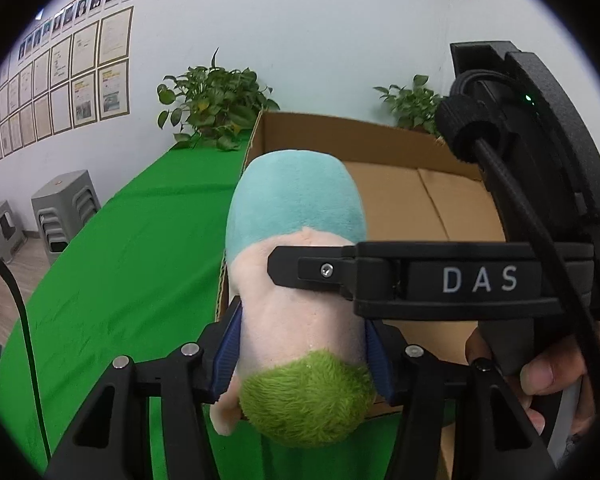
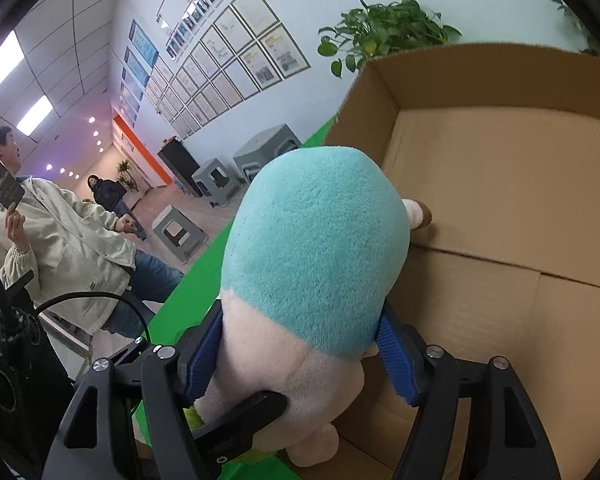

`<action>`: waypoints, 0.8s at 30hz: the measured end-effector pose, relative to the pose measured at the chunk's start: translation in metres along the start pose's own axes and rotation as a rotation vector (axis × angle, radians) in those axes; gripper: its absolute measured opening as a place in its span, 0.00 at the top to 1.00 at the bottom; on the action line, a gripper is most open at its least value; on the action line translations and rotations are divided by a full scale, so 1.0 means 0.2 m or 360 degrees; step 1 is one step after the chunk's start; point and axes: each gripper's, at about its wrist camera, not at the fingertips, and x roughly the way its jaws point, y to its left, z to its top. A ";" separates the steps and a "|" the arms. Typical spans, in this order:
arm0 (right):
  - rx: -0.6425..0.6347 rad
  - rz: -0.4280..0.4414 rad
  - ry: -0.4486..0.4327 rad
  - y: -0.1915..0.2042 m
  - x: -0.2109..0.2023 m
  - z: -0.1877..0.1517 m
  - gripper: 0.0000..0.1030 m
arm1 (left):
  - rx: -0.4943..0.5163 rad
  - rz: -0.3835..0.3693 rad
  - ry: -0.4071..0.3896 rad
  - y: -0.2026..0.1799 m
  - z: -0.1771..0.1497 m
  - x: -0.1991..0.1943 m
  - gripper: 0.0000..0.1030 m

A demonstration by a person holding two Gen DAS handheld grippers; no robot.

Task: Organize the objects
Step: 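Carry the plush toy over the cardboard tray and lower it inside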

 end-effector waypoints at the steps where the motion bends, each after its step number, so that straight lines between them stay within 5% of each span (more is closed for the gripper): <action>1: 0.0026 -0.0006 0.0021 -0.02 0.03 0.00 0.24 | -0.0005 0.0003 0.0010 -0.01 -0.01 0.01 0.48; 11: 0.0161 0.0026 0.0095 -0.12 0.18 0.10 0.17 | -0.0038 0.0026 0.0028 0.00 -0.03 0.06 0.47; 13: 0.0203 0.0080 0.0155 -0.13 0.23 0.10 0.20 | -0.0046 0.0034 0.0039 0.00 -0.03 0.06 0.45; 20: 0.0153 0.0099 0.0013 -0.09 0.27 0.13 0.51 | -0.0068 -0.0007 0.0020 0.04 0.00 0.01 0.40; 24: 0.0129 0.0038 -0.0088 -0.04 0.25 0.17 0.54 | -0.0071 -0.0009 -0.0027 0.06 0.00 -0.05 0.40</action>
